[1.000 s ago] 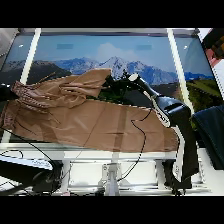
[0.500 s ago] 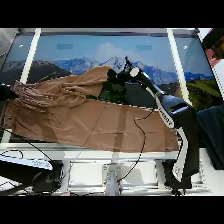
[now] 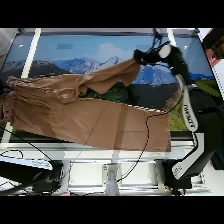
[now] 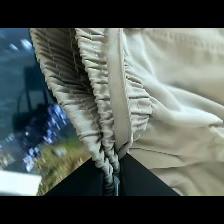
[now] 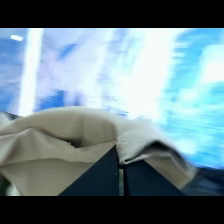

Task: Fold the clothes and pants, and hang the long-sleeved shirts on hangers.

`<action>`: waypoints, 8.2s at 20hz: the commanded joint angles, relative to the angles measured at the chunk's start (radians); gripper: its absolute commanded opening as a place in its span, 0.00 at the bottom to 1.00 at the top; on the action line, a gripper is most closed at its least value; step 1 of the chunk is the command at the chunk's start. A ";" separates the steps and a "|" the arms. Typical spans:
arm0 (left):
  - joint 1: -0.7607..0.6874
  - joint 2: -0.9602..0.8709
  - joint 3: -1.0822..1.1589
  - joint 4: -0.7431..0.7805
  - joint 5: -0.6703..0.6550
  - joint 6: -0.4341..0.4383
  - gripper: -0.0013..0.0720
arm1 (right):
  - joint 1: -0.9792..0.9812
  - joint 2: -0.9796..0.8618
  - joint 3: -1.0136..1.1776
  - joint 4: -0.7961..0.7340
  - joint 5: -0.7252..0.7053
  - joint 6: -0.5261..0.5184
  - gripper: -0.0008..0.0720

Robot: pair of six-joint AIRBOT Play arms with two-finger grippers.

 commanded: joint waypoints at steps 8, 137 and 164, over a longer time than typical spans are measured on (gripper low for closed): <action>0.007 0.001 0.001 0.005 0.065 -0.030 0.09 | -0.247 0.169 0.029 -0.067 0.209 -0.229 0.03; 0.638 0.017 -0.479 -0.281 0.148 0.206 0.95 | -0.471 0.995 -0.990 -0.164 0.224 -0.076 0.03; 0.541 -0.024 -0.479 -0.464 0.057 0.252 0.09 | -0.471 1.748 -1.604 0.028 0.374 0.454 0.69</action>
